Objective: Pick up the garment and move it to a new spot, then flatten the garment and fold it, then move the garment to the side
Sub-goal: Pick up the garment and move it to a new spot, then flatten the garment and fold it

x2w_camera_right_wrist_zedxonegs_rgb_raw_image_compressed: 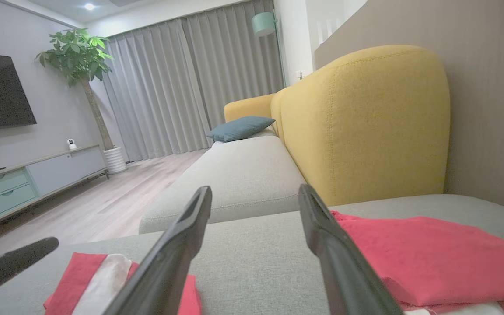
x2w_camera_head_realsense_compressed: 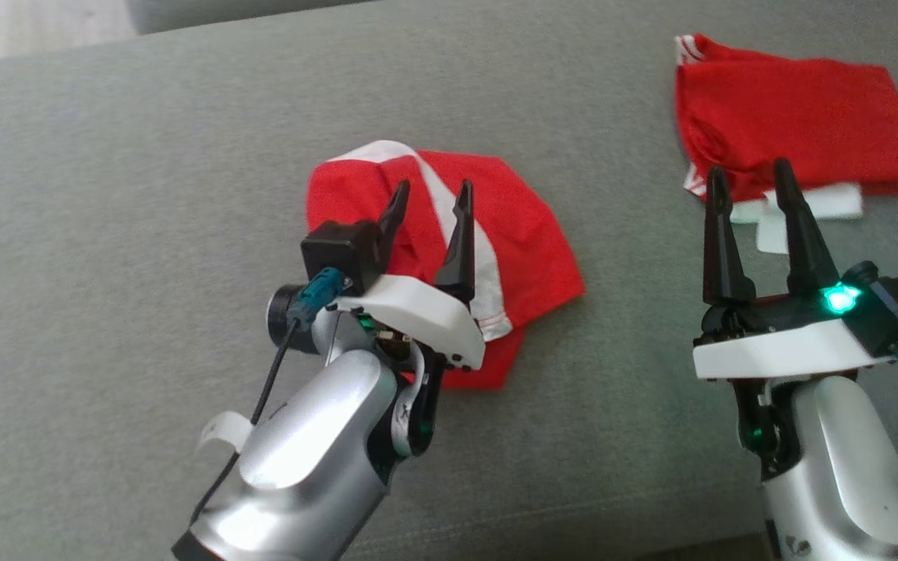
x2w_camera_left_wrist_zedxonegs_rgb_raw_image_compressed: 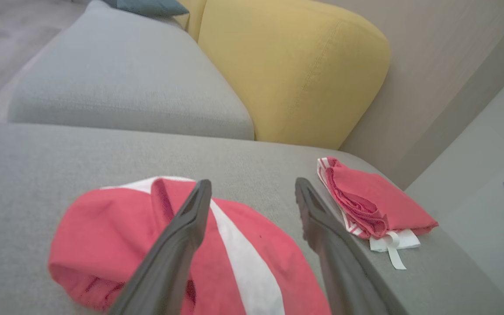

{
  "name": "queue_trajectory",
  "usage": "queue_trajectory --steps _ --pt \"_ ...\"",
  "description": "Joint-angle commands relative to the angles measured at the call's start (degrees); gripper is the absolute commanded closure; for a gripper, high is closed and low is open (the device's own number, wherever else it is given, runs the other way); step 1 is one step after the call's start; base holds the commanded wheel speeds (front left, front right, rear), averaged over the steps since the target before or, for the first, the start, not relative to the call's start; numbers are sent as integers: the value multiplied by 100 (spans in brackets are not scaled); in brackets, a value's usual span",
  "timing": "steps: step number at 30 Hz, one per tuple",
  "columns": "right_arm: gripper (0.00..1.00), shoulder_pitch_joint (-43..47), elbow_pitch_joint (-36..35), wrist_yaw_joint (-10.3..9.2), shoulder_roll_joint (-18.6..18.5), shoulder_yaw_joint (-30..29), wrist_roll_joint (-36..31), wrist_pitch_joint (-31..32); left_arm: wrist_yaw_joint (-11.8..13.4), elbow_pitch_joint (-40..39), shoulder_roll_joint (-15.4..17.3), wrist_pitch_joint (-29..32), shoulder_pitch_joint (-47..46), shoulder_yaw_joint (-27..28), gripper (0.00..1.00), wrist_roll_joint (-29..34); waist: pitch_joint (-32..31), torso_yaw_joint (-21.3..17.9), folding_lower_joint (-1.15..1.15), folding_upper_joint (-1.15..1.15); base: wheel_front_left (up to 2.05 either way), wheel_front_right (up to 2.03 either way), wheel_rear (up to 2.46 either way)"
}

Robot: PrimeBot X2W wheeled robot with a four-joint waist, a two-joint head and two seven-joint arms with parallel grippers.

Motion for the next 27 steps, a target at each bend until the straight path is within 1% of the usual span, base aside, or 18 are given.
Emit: queue_trajectory --steps 1,5,9,13,14,15,16,17,19,22,24,27 --pt "0 -52 -155 17 9 99 -40 -35 -17 -218 48 -70 -264 250 0 153 -102 159 0 0 0 0 0" --pt "0 29 -107 17 9 54 -87 -35 -90 -247 48 -70 -295 470 0 599 -243 396 0 0 0 0 0" --pt "0 118 -62 17 9 37 -120 -35 -314 -189 105 -70 -180 890 0 1102 -359 595 0 0 0 0 0" --pt "0 235 2 17 9 85 -96 -35 -529 -265 431 -70 190 1435 0 1456 -444 729 0 0 0 0 0" --pt "0 302 38 17 9 149 -67 -35 -659 -390 627 -70 443 1674 0 1646 -469 765 0 0 0 0 0" --pt "0 335 55 17 9 177 -58 -36 -728 -465 713 -70 585 1784 0 1738 -477 782 0 0 0 0 0" --pt "0 365 71 17 9 204 -49 -36 -783 -545 783 -70 737 1898 0 1825 -485 795 0 0 0 0 0" --pt "0 365 71 17 9 204 -49 -36 -783 -545 783 -70 737 1898 0 1825 -485 795 0 0 0 0 0" --pt "0 417 94 17 9 238 -32 -36 -856 -725 862 -70 1069 2139 0 1975 -502 814 0 0 0 0 0" --pt "0 482 127 17 9 268 -10 -36 -937 -1030 824 -70 1561 2523 0 2153 -515 833 0 0 0 0 0" --pt "0 510 146 17 9 271 4 -36 -993 -1185 692 -70 1818 2770 0 2216 -519 856 0 0 0 0 0" --pt "0 528 166 17 9 303 19 -36 -1145 -1336 508 -70 2022 3077 0 2351 -511 892 0 0 0 0 0"
